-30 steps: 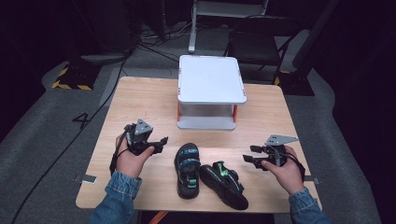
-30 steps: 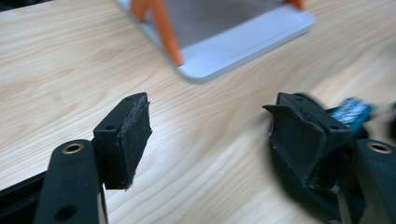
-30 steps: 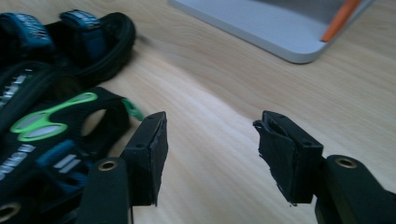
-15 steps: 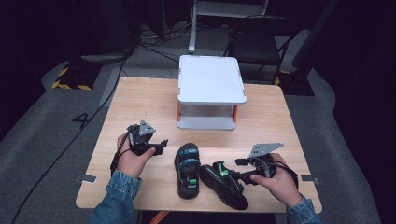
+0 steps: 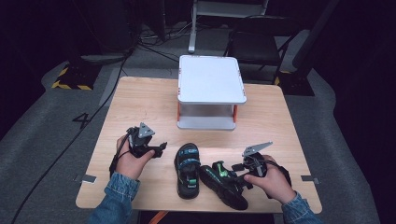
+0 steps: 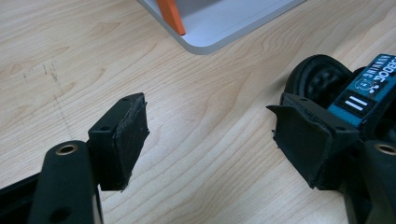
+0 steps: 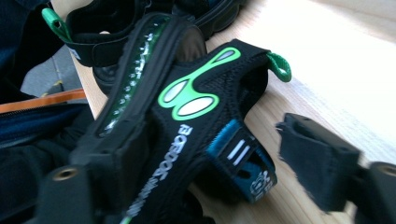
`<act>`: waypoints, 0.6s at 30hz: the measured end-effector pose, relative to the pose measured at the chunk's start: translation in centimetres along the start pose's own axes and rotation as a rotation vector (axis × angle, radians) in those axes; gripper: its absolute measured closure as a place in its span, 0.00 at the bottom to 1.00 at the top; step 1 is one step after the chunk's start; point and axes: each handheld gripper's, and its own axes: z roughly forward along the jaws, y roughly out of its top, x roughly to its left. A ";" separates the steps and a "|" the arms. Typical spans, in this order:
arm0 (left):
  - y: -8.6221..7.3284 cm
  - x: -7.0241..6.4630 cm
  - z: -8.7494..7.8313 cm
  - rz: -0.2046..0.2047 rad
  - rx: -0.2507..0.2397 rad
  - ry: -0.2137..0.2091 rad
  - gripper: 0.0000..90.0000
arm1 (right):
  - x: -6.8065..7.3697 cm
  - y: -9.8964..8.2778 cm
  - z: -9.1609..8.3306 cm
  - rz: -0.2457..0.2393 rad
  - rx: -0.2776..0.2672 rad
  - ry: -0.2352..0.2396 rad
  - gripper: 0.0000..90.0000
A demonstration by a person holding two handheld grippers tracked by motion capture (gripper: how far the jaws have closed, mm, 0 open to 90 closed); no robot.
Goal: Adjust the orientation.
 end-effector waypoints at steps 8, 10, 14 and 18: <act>-0.6 0.1 -0.4 -0.003 0.004 0.013 0.29 | 0.1 0.4 0.8 0.006 0.031 0.143 0.41; -0.8 0.2 -0.5 0.000 0.010 0.016 0.29 | 0.3 0.5 0.7 0.006 0.042 0.152 0.50; -1.0 0.3 -0.6 -0.003 0.013 0.018 0.29 | 0.5 0.9 0.2 -0.027 0.057 0.149 0.70; -1.0 0.4 -0.7 -0.004 0.008 0.019 0.29 | 0.9 1.1 0.0 -0.024 0.061 0.140 0.73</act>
